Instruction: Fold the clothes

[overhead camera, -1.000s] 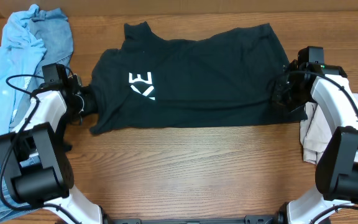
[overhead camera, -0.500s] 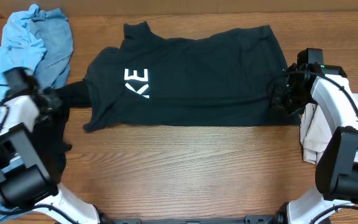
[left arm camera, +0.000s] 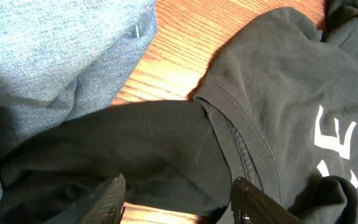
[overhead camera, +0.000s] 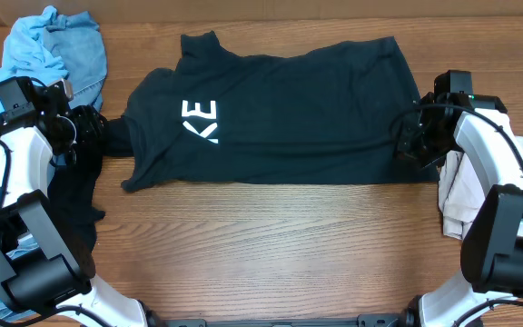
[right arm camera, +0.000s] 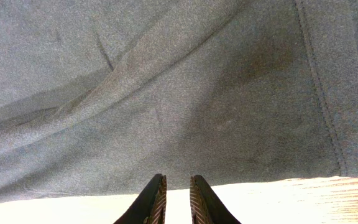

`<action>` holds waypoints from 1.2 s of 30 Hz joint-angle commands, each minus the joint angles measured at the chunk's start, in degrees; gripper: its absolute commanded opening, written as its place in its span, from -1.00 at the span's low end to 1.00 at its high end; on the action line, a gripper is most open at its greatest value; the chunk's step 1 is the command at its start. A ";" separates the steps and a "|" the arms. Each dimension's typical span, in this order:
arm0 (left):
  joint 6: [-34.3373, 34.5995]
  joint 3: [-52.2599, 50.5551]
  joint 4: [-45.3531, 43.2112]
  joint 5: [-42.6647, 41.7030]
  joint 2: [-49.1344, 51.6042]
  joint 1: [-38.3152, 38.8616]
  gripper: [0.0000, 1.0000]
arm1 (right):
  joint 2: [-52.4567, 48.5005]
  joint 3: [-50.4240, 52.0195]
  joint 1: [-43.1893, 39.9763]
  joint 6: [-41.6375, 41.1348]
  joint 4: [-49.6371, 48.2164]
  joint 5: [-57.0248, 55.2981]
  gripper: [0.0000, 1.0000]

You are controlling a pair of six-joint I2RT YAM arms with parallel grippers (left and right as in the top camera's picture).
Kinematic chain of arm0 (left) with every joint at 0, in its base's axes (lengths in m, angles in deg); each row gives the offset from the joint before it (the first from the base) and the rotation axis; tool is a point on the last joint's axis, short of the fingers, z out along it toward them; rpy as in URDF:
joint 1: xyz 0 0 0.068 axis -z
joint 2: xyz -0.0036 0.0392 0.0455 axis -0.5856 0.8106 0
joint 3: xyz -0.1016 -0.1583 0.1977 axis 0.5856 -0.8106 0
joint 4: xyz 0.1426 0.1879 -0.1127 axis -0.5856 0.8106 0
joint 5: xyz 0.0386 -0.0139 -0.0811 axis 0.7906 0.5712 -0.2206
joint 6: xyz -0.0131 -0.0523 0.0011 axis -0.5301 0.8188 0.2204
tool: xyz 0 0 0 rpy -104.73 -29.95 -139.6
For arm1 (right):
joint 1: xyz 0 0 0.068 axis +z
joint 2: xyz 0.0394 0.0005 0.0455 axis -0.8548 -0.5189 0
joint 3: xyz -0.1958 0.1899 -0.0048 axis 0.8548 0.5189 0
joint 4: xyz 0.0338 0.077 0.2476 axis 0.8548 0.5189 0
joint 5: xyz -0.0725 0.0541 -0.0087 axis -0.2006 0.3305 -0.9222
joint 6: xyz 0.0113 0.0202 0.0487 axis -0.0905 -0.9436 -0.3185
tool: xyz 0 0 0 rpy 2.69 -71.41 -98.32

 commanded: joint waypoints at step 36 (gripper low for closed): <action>15.67 11.98 6.97 38.51 -15.34 3.26 -0.66 | -0.22 0.28 0.04 1.57 0.81 -1.62 -0.66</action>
